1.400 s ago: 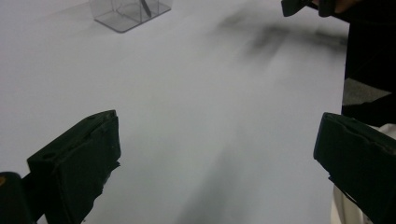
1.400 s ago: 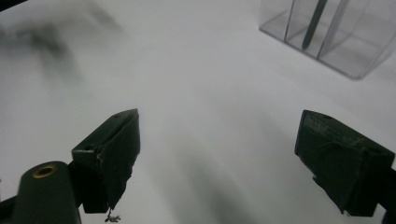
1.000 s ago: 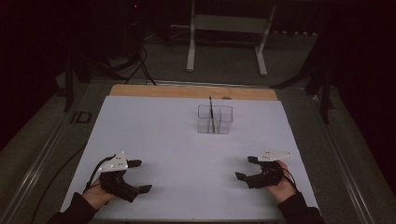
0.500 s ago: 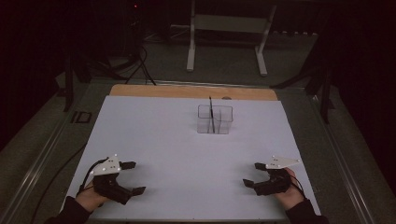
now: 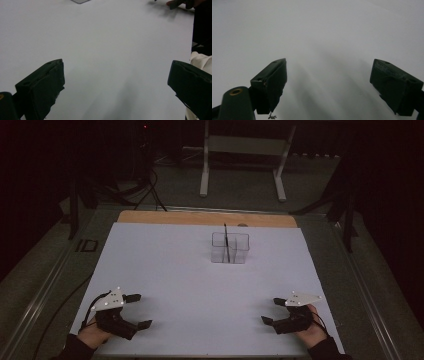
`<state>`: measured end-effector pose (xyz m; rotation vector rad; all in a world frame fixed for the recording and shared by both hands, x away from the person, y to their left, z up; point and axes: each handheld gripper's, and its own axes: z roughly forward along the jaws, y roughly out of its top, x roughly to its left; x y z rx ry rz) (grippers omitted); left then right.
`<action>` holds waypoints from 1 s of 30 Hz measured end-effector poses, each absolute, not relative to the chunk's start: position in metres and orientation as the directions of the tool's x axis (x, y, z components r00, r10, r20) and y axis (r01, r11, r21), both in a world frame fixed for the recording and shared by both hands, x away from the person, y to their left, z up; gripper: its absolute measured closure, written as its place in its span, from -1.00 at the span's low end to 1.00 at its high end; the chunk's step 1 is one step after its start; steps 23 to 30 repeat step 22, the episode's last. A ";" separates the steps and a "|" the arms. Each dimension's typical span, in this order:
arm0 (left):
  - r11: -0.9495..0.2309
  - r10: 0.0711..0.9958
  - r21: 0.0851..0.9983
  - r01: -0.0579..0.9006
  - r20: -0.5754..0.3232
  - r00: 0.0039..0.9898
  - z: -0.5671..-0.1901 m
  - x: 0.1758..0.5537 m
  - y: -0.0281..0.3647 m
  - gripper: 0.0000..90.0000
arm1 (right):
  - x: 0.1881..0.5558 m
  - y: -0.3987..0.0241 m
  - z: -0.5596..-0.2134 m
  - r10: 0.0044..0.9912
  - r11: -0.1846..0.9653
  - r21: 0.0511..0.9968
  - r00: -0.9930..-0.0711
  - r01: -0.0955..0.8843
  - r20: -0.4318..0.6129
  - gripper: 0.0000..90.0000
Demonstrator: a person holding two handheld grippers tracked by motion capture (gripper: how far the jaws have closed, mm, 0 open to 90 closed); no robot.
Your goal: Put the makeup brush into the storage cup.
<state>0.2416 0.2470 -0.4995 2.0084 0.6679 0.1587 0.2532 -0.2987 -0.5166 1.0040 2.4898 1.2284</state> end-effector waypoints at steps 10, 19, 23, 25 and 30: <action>-0.377 0.514 0.839 0.392 -0.162 0.842 -0.509 0.243 0.242 -0.95 | 0.253 -0.301 -0.518 0.642 0.419 0.772 -0.757 0.478 0.121 -0.68; -0.369 0.523 0.849 0.379 -0.147 0.839 -0.508 0.242 0.242 -0.95 | 0.254 -0.298 -0.521 0.632 0.426 0.766 -0.764 0.482 0.129 -0.68; -0.365 0.524 0.850 0.380 -0.150 0.838 -0.508 0.242 0.242 -0.95 | 0.254 -0.298 -0.521 0.633 0.426 0.762 -0.763 0.487 0.134 -0.68; -0.365 0.524 0.850 0.380 -0.150 0.838 -0.508 0.242 0.242 -0.95 | 0.254 -0.298 -0.521 0.633 0.426 0.762 -0.763 0.487 0.134 -0.68; -0.365 0.524 0.850 0.380 -0.150 0.838 -0.508 0.242 0.242 -0.95 | 0.254 -0.298 -0.521 0.633 0.426 0.762 -0.763 0.487 0.134 -0.68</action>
